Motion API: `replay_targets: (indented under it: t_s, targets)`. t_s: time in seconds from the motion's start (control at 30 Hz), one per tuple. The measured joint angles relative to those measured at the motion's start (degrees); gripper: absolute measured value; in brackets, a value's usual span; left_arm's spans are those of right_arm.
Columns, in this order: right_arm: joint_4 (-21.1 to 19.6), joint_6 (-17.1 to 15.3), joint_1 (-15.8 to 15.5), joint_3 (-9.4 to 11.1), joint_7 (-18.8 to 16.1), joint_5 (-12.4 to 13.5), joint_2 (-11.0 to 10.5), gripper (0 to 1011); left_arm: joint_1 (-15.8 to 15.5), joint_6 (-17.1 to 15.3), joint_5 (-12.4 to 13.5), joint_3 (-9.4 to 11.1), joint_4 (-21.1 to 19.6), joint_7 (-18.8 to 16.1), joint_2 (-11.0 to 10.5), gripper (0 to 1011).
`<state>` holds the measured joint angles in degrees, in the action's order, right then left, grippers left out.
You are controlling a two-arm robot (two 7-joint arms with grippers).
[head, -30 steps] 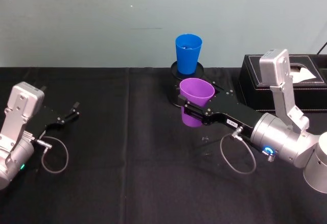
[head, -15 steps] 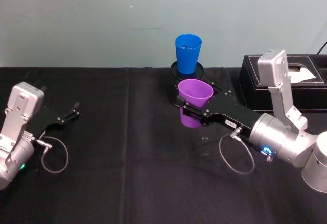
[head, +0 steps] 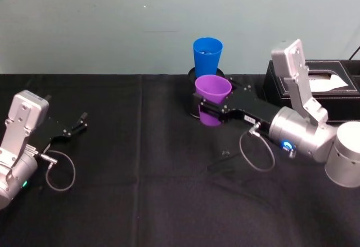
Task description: Pick up one cup with a gripper and tap it against the other cup.
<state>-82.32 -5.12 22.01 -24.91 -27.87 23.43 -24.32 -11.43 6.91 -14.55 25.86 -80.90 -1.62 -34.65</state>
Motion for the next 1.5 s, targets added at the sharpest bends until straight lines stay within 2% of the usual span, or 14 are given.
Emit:
replay_targets:
  t_s: [0.17,0.5,0.77,1.1,1.5]
  targets:
    - [4.9,0.5,3.6,-0.5,-0.3,-0.8,1.4,731,0.0,0.0,0.0,0.0,0.0,0.0,0.0,1000]
    - [12.5,2.4,8.8,-0.8,-1.5,-1.3,4.2,731,0.0,0.0,0.0,0.0,0.0,0.0,0.0,1000]
    - [17.8,4.4,11.1,-0.3,-2.8,-0.3,6.3,731,0.0,0.0,0.0,0.0,0.0,0.0,0.0,1000]
    - [22.4,6.7,13.2,0.2,-3.7,0.0,7.9,731,0.0,0.0,0.0,0.0,0.0,0.0,0.0,1000]
    - [26.3,8.4,15.2,0.6,-4.5,0.0,9.3,731,0.0,0.0,0.0,0.0,0.0,0.0,0.0,1000]
